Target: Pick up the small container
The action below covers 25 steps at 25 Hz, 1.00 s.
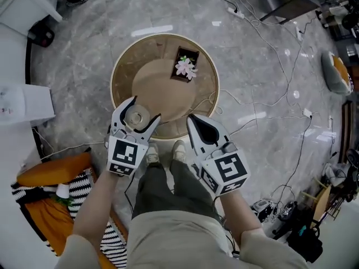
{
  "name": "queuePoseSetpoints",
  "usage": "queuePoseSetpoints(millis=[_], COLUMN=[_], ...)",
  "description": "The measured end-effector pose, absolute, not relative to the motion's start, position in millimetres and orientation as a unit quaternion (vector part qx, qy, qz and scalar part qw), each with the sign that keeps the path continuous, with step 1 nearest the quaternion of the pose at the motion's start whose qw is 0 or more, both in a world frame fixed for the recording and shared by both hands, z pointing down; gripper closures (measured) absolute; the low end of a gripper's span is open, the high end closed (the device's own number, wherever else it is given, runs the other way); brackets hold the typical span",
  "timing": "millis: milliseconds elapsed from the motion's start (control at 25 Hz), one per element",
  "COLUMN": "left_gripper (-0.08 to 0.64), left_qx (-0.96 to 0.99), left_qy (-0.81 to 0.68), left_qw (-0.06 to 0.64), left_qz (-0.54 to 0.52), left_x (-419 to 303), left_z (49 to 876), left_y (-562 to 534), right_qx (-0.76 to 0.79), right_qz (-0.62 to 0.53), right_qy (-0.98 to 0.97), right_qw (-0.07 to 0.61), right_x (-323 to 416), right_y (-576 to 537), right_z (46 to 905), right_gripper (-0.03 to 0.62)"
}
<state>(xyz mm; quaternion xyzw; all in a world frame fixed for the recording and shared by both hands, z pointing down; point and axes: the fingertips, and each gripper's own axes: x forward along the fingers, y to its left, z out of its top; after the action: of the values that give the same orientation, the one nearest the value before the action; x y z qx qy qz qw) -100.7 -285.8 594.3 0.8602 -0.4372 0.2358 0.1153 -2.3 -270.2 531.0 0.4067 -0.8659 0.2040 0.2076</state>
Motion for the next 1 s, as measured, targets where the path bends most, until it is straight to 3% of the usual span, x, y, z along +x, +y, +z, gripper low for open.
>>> queuePoseSetpoints(millis=[440,1000], left_gripper=[0.222,0.222], left_qx=[0.853,0.856], left_qy=[-0.472,-0.484], left_qw=[0.104,0.048], left_qz=[0.195,0.174], left_x=[-132,-139], left_z=[426,306], left_y=[-240,-178], right_qx=[0.426,0.408], right_qz=[0.116,0.057], right_qy=[-0.887,-0.901], right_qw=[0.136,0.134], right_x=[-11,-12], right_y=[-249,-210], right_z=[356,269], right_gripper=[0.597,0.597])
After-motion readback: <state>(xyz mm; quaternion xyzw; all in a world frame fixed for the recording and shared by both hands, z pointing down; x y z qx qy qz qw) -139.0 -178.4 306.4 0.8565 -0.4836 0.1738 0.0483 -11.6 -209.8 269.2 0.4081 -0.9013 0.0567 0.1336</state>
